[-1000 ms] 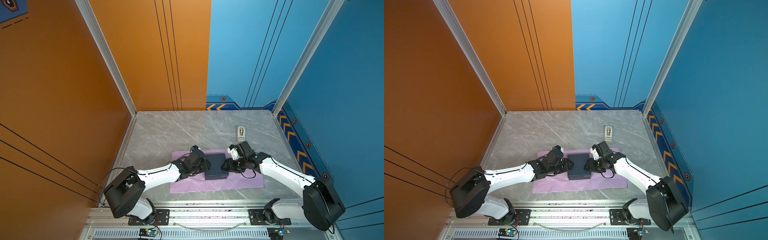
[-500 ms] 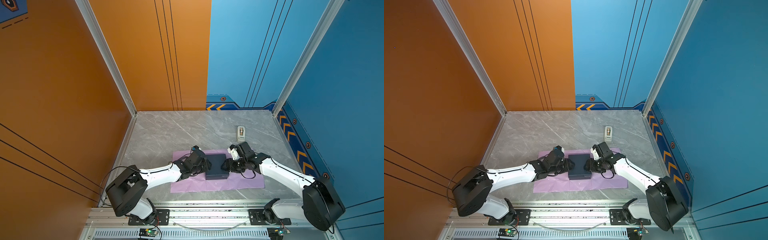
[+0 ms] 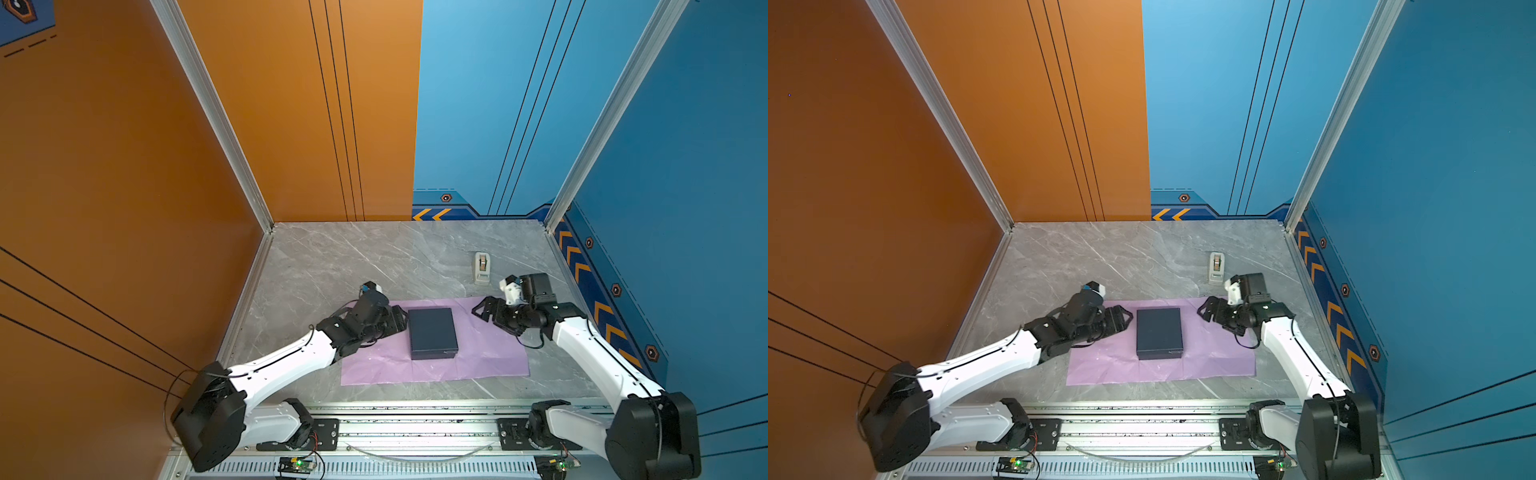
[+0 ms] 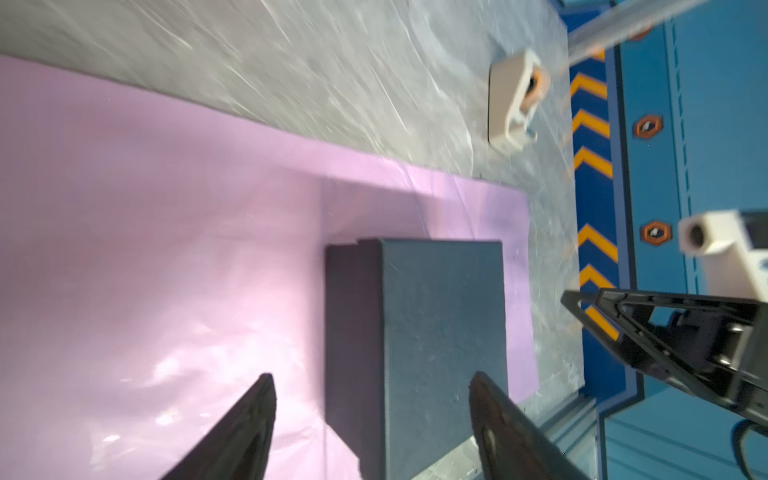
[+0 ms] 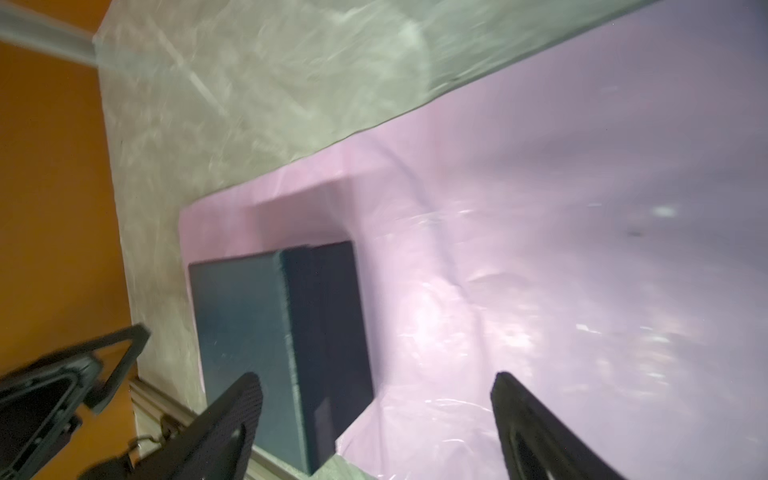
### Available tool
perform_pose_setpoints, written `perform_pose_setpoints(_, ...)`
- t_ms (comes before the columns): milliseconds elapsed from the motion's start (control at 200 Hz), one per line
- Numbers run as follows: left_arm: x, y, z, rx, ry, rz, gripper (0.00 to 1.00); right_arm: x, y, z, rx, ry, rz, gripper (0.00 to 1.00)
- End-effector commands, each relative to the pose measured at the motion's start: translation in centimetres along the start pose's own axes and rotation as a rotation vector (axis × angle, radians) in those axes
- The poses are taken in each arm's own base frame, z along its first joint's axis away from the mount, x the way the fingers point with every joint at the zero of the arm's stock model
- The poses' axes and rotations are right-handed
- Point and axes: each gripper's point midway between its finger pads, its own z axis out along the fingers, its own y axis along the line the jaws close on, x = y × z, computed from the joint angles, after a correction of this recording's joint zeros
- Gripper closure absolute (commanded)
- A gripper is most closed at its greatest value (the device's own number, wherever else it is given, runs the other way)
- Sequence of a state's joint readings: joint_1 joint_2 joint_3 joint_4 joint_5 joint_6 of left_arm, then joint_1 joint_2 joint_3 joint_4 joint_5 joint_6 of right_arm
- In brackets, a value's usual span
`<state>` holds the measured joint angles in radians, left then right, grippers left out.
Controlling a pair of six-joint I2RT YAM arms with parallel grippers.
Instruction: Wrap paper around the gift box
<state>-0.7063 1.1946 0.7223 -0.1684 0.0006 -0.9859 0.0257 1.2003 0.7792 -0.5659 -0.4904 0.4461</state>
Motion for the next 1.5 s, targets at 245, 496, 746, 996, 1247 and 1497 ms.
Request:
perform_pose_setpoints(245,1.4,12.0,-2.5,-0.243,0.031,-0.128,0.29,-3.6,-10.4,-2.2,0.321,-0.003,0.184,0.09)
perform_pose_setpoints(496,0.7,8.8,-1.4,-0.117,0.049,-0.094,0.29,-1.9,-2.4,1.3,0.038,0.064,0.034,0.09)
perform_pose_setpoints(746,1.1,3.4,0.2,0.035,0.083,-0.014,0.29,4.0,4.9,2.8,-0.08,0.175,-0.111,0.09)
perform_pose_setpoints(996,2.1,2.8,2.2,0.013,0.123,0.018,0.29,4.3,1.2,2.0,0.067,0.159,-0.085,0.07)
perform_pose_setpoints(1247,2.0,5.6,3.5,-0.061,0.127,-0.025,0.3,-2.1,-7.5,0.9,0.188,0.069,0.143,0.08)
perform_pose_setpoints(1497,2.1,8.5,4.5,-0.127,0.133,-0.055,0.3,-3.6,-10.4,2.9,0.271,0.132,0.131,0.09)
